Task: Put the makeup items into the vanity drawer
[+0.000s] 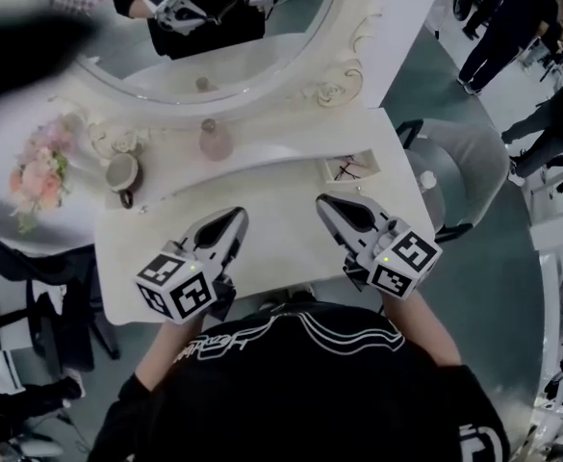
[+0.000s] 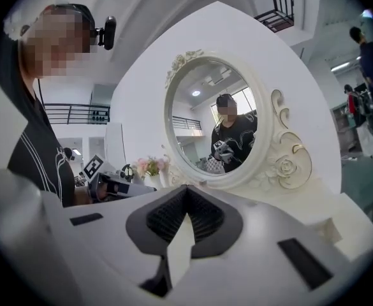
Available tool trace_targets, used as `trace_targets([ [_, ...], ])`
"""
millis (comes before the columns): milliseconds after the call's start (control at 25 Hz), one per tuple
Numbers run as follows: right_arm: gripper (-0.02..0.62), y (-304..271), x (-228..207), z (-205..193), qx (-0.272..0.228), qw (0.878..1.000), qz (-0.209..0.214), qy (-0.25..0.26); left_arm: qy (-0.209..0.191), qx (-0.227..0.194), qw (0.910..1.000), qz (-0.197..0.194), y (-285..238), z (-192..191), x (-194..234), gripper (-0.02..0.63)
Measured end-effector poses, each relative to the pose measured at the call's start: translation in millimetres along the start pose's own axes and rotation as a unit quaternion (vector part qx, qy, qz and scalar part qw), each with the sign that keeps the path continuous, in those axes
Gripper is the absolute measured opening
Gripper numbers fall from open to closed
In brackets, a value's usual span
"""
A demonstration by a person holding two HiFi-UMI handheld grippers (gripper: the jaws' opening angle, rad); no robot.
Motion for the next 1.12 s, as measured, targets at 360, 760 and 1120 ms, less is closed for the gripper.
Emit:
trace_targets([
  [360, 0.025, -2, 31, -5, 0.017, 0.999, 0.002, 0.049, -0.025, -0.012, 0.9996, -0.01, 20, 5, -19, 0.023],
  [760, 0.025, 3, 22, -7, 0.015, 0.999, -0.016, 0.048, -0.033, -0.012, 0.9993, -0.014, 20, 3, -19, 0.023],
  [1120, 0.025, 5, 16, -7, 0.018, 0.999, -0.014, 0.042, -0.035, -0.011, 0.9992, -0.014, 13, 3, -20, 0.023],
])
Point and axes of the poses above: the fingertips, and each gripper's own axes: y backward along the fingers, x to its left, z out of its top, the point moved 2 cm from there along y, backward along the fingers, and after that the axes turned 2 degrees about y, right-handed, at the moved point
